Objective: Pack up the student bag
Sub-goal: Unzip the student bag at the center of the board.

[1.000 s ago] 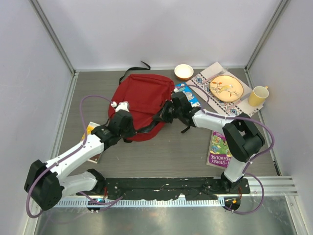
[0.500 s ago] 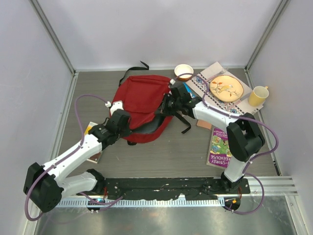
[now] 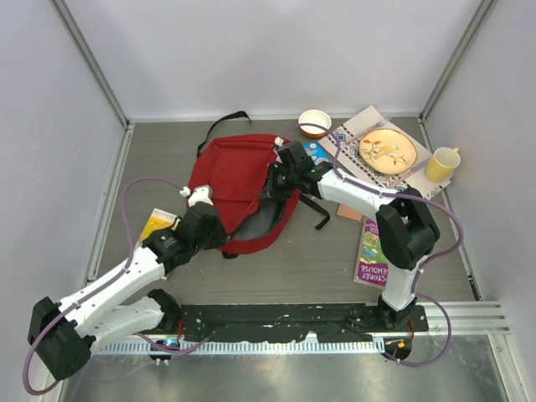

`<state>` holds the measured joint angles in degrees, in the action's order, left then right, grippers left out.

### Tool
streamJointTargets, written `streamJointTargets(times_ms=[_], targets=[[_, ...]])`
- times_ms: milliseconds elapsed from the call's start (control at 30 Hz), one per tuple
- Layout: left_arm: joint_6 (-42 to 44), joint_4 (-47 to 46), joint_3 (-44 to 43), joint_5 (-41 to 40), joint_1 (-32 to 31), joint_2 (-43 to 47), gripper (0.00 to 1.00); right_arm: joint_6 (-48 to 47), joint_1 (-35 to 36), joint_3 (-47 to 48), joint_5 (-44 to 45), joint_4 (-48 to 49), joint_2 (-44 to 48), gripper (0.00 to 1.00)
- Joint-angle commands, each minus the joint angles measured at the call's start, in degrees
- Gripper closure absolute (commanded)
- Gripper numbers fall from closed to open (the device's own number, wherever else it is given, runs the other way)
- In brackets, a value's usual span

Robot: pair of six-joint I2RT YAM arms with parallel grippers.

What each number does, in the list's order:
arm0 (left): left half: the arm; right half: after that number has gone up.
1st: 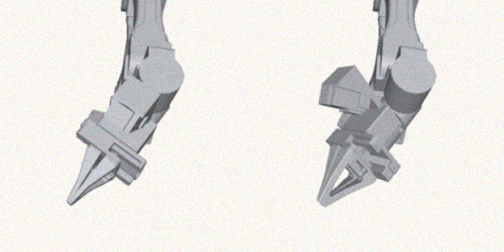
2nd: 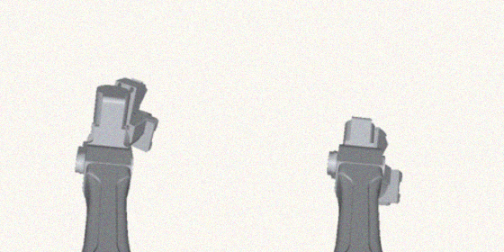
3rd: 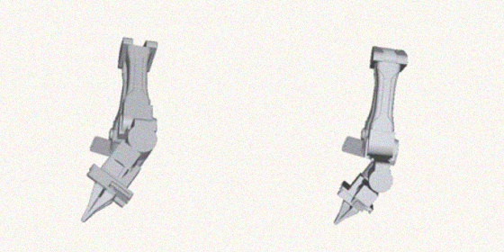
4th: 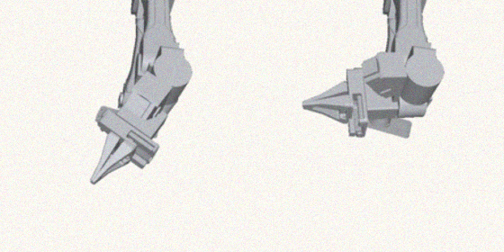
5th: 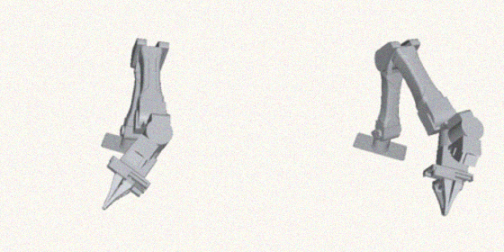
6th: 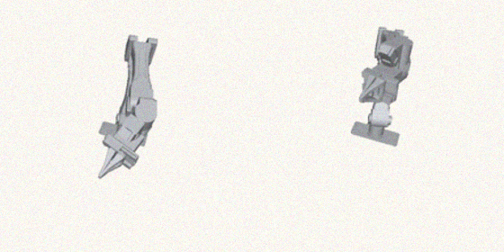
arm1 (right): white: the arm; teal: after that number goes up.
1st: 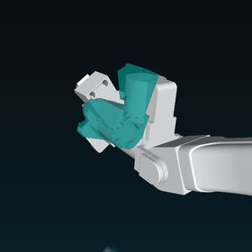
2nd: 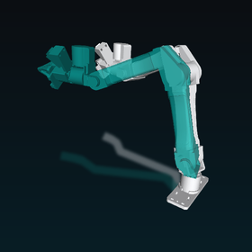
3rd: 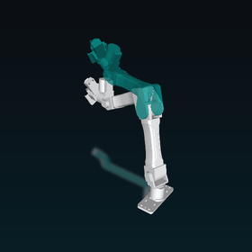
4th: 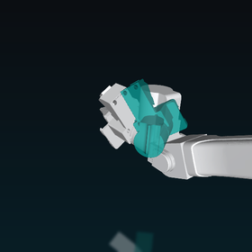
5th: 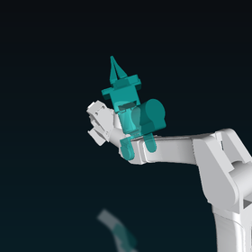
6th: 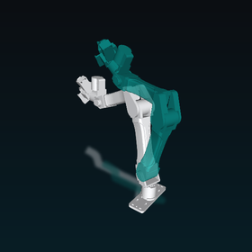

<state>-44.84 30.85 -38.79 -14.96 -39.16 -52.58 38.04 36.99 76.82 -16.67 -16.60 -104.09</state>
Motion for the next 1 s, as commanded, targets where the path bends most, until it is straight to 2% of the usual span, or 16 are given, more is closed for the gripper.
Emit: streamJointTargets(times_ms=[0,167,200,267,300,400,433,600,667,767,867,967], targets=[[-3.5,-0.8,-0.1,1.3,-5.3,-1.8,1.0,-2.7,-0.2,5.6,5.4,-0.9,-1.3,0.99],[-5.0,-4.7,-0.9,2.2,-7.6,-5.2,1.0,-3.2,-1.3,7.6,9.4,-4.3,-0.8,0.97],[-5.1,-5.5,-1.2,2.2,-7.8,-5.5,1.0,-3.4,-1.5,7.5,11.7,-5.6,-0.3,0.87],[-5.0,-5.6,-1.6,1.1,-7.7,-6.1,1.0,-3.9,-2.3,6.6,14.2,-6.9,1.7,0.76],[-4.6,-6.1,-2.0,0.9,-7.7,-6.7,1.0,-4.0,-2.5,5.1,15.7,-7.5,2.7,0.6],[-3.9,-7.7,-3.2,0.9,-7.7,-8.9,1.0,-3.7,-4.4,0.6,16.4,-7.4,7.6,0.4],[-3.6,-7.8,-3.7,1.0,-7.7,-9.6,1.0,-3.5,-4.7,-0.5,16.4,-7.5,8.9,0.38],[-3.0,-9.9,-5.9,2.6,-7.7,-13.5,1.0,1.7,-5.8,-11.7,17.4,-8.3,19.1,0.33],[-2.7,-10.9,-6.2,2.8,-7.7,-14.3,1.0,5.3,-5.7,-17.9,11.8,-7.3,22.9,0.33],[-2.4,-11.1,-6.7,2.8,-7.8,-14.9,1.0,13.9,-5.6,-26.8,4.7,-1.2,26.6,0.33],[-2.4,-11.0,-6.7,3.2,-7.7,-14.8,1.0,22.8,-4.6,-33.7,1.7,9.3,30.8,0.33],[-2.4,-11.0,-6.1,3.3,-7.8,-14.2,1.0,29.4,-1.6,-36.0,3.6,14.1,32.3,0.32]])
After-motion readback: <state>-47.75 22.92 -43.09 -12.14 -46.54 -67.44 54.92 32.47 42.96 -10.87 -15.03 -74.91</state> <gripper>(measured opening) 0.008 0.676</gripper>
